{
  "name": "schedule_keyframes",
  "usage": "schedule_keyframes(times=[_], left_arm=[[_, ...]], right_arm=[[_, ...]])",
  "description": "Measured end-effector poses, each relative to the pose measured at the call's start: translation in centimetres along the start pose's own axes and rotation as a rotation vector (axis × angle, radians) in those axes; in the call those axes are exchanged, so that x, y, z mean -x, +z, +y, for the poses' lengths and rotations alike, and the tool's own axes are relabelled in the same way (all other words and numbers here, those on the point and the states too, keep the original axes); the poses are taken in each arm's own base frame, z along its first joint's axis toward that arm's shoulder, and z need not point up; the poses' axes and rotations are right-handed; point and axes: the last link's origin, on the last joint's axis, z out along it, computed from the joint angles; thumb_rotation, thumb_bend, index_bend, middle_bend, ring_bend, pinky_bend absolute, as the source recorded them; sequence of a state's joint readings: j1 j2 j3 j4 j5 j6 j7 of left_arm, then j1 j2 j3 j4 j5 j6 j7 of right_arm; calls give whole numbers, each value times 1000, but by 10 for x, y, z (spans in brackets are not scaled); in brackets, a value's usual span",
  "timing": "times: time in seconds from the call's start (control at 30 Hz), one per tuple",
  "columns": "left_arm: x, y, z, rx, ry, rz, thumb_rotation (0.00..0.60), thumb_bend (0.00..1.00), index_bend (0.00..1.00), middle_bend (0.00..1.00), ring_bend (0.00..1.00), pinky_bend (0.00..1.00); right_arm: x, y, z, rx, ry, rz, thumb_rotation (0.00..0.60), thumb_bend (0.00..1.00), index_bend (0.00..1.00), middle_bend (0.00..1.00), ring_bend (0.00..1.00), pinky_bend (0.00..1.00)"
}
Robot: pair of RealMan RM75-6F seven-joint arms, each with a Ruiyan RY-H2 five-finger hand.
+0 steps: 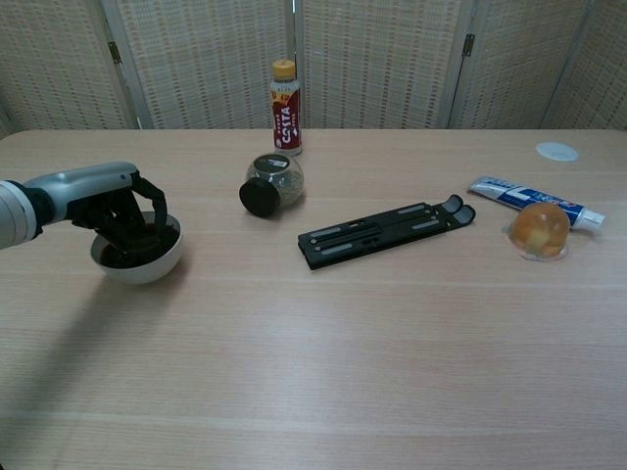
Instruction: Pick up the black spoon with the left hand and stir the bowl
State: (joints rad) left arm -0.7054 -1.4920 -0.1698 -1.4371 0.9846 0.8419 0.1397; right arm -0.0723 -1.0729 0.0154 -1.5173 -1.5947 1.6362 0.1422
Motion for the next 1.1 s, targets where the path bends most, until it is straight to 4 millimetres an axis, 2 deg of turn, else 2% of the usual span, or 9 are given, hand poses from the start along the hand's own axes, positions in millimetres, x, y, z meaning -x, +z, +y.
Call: schedule_keyframes(times=[0.33, 0.57, 0.67, 0.7, 0.8, 0.9, 1.0, 1.1], left_arm=[[3, 13, 17, 29, -12, 10, 600, 491, 717, 964, 839, 982], [-3, 26, 12, -7, -36, 56, 600, 491, 708, 964, 839, 982], [-7, 27, 8, -22, -46, 64, 600, 489, 670, 964, 839, 982], [-8, 26, 6, -24, -45, 63, 600, 488, 636, 964, 837, 982], [-10, 21, 3, -26, -46, 54, 600, 467, 452, 962, 832, 982], [-13, 16, 2, -26, -57, 51, 600, 386, 289, 956, 830, 981], [-16, 11, 1, -23, -68, 55, 600, 325, 158, 942, 825, 980], [-19, 5, 1, -19, -82, 63, 600, 307, 95, 922, 811, 978]], right_arm=[[-2, -4, 1, 12, 0, 6, 600, 194, 19, 165, 128, 94], [-3, -5, 2, 17, 0, 10, 600, 194, 19, 165, 128, 93], [-3, -4, 2, 16, 1, 11, 600, 193, 19, 165, 128, 93], [-3, -4, 2, 16, 1, 11, 600, 194, 19, 165, 128, 93], [-2, -3, 1, 12, 3, 10, 600, 195, 19, 165, 128, 93], [-2, -1, 0, 6, 3, 11, 600, 194, 19, 165, 128, 93], [-2, 0, -1, -2, 3, 12, 600, 194, 19, 165, 128, 94], [-3, 1, -2, -6, 1, 13, 600, 194, 19, 165, 128, 93]])
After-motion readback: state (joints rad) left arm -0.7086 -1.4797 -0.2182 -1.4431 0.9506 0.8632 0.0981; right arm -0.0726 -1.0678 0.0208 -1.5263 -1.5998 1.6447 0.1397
